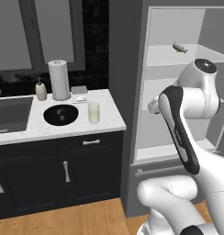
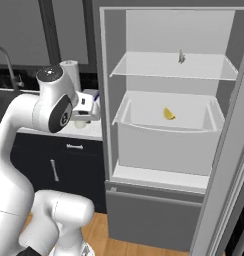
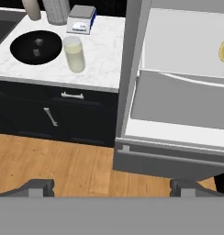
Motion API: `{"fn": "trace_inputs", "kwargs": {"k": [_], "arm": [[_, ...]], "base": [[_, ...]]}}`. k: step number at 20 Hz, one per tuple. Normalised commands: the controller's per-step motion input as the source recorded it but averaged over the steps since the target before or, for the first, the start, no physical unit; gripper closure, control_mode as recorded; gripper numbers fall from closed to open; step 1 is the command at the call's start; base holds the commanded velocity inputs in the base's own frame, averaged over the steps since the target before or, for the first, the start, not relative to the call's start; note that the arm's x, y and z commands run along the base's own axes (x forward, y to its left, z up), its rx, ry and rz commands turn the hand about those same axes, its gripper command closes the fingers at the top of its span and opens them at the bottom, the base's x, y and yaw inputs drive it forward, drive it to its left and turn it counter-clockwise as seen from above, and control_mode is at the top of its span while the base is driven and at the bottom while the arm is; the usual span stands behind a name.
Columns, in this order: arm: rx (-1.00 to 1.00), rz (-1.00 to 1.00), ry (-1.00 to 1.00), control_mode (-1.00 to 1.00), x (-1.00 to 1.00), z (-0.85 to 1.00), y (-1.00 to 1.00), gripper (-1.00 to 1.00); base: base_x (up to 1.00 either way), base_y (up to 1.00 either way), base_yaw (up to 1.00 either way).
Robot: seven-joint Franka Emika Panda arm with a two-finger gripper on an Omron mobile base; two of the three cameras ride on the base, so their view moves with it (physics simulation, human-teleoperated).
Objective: Grab a lemon wedge from the fridge and one ice cube from the ice bowl, and put them in the glass of lemonade.
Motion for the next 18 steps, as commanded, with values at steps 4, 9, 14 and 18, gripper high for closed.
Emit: {"fn": "trace_inputs", "kwargs": {"k": [4, 9, 14, 18], "arm": [[0.0, 0.0, 0.0, 1.0, 0.0, 0.0, 0.0, -1.0], [0.0, 0.0, 0.0, 1.0, 0.0, 0.0, 0.0, -1.0], [0.0, 0.0, 0.0, 1.0, 0.0, 0.0, 0.0, -1.0], [0.0, 0.0, 0.0, 1.0, 0.0, 0.0, 0.0, -1.0]], "base": [[0.16, -0.49, -0.12], [0.24, -0.44, -0.11], [0.35, -0.25, -0.07], [0.48, -0.18, 0.0]]}}
